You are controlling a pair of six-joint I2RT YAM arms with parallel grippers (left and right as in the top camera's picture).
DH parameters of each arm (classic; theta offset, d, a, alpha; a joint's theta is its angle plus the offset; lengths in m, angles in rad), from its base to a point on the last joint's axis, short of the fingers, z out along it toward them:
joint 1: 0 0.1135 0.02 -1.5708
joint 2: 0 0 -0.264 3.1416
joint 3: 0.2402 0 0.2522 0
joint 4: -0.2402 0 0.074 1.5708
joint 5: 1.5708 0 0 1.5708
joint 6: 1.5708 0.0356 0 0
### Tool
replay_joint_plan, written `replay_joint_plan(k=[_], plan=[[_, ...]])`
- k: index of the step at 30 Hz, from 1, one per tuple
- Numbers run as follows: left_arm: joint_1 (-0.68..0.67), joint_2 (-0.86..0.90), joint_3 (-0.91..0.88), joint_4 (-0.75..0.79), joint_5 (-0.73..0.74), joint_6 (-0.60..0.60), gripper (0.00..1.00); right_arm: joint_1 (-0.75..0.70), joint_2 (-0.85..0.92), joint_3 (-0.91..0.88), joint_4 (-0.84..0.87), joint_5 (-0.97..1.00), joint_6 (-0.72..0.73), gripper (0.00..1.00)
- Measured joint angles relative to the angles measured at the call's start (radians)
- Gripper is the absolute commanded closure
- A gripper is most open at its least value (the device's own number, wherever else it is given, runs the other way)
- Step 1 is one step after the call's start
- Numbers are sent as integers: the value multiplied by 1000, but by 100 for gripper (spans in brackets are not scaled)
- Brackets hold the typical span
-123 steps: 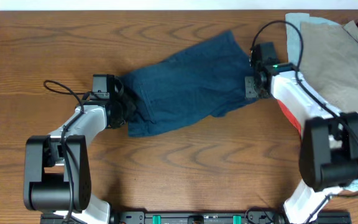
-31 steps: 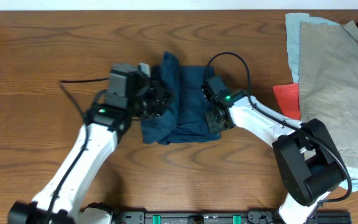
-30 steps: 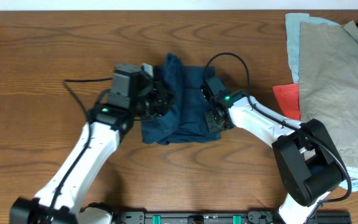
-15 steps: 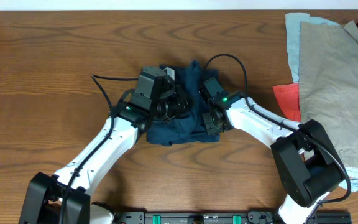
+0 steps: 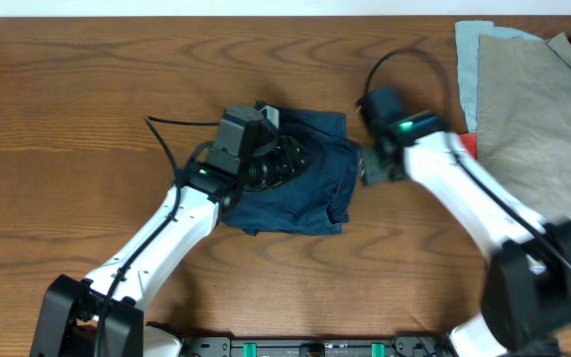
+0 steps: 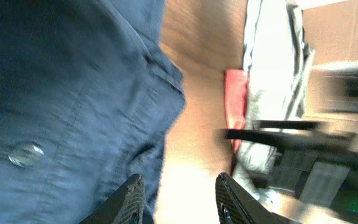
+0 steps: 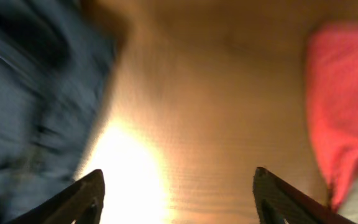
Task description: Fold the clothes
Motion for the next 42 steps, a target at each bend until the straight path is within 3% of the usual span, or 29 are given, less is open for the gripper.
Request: replay_joint_plan(k=[6,10,16,21,24,26,29,32,35,39,41,42], plan=[[64,0,4,-110,-204,149,53,-6,-119,27,41,-249,-77,38],[80,10,4,-186,-370,225,53,16,-90,26,40,-428,-127,46],[80,91,7,-283,-459,291,53,101,-14,-2,39,-539,-154,52],[80,175,9,-372,-476,310,54,163,80,-42,36,-567,-174,56],[80,217,12,-439,-456,317,71,184,143,-62,32,-552,-185,60],[80,227,16,-486,-431,315,76,186,177,-71,32,-521,-182,60],[80,226,24,-552,-364,317,77,179,210,-74,46,-417,-140,59],[80,227,24,-645,-265,315,77,156,217,-77,91,-239,-88,52],[73,226,24,-724,-170,316,75,122,217,-78,182,-80,-68,51],[63,202,23,-754,-118,319,64,91,217,-76,224,17,-68,49],[64,161,24,-744,-126,320,54,90,217,-76,208,36,-68,47],[68,129,24,-735,-141,322,43,90,216,-76,201,38,-67,47]])
